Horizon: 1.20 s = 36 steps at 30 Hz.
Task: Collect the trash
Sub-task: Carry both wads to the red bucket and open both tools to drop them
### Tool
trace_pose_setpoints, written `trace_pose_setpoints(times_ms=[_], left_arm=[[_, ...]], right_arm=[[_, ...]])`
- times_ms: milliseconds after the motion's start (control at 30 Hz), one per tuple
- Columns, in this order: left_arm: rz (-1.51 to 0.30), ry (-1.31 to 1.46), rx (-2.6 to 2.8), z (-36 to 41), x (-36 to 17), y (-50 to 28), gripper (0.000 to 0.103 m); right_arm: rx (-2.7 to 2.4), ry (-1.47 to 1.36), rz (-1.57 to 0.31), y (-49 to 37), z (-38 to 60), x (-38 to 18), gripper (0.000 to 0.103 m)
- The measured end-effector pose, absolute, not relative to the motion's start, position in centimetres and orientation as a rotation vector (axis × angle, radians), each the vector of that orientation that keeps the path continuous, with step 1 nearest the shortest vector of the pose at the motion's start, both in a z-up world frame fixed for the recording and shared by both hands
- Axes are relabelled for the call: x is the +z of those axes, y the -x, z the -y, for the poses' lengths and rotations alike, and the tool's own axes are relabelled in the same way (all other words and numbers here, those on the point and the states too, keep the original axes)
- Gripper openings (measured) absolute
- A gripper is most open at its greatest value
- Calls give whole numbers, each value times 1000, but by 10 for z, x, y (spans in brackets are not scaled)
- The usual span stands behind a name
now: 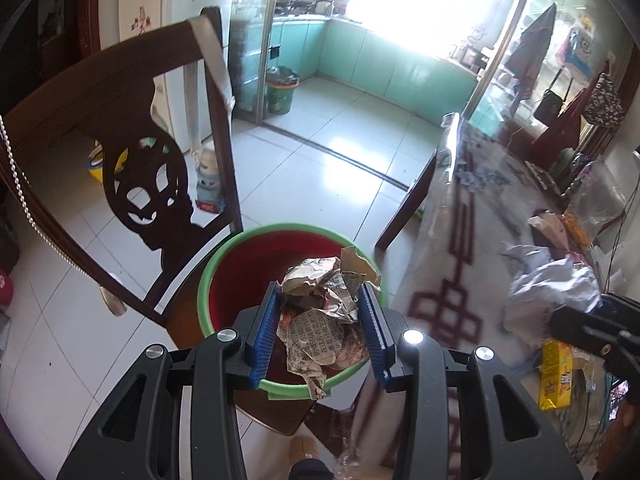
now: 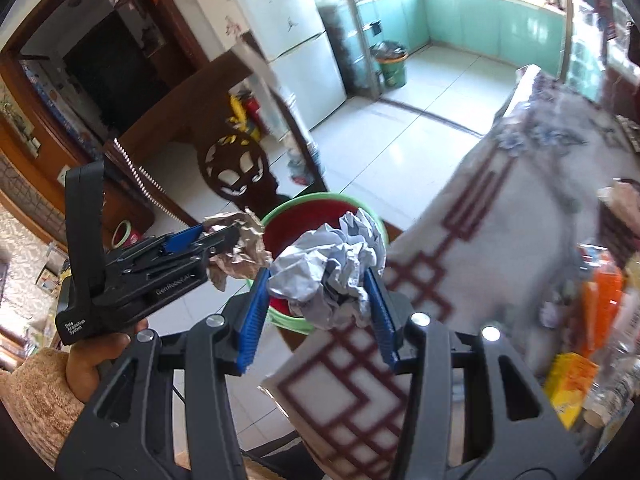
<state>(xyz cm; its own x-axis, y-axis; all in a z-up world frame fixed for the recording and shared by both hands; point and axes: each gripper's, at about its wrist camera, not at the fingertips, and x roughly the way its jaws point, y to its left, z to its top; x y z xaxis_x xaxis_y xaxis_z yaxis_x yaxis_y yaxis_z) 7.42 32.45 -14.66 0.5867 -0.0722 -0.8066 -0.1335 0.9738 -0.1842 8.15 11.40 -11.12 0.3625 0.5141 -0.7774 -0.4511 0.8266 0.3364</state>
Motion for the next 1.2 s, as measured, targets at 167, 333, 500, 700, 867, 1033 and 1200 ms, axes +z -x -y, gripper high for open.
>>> trace_pose_setpoints(times_ms=[167, 333, 500, 700, 867, 1033, 1200], left_arm=[[-967, 240, 47, -333, -156, -84, 38], [-987, 246, 54, -342, -164, -96, 38], [-1007, 255, 49, -349, -172, -106, 38], [-1016, 254, 46, -352, -176, -114, 38], [-1014, 255, 45, -354, -175, -118, 38], [-1023, 248, 44, -353, -177, -122, 46], [-1009, 258, 70, -353, -174, -123, 65]], right_arm=[[648, -35, -1078, -93, -137, -129, 46], [650, -22, -1117, -107, -149, -141, 46], [653, -8, -1132, -117, -158, -147, 46], [661, 5, -1127, -124, -167, -148, 46], [660, 4, -1115, -126, -166, -146, 48], [656, 10, -1105, -128, -165, -145, 60], [619, -38, -1067, -130, -151, -136, 74]])
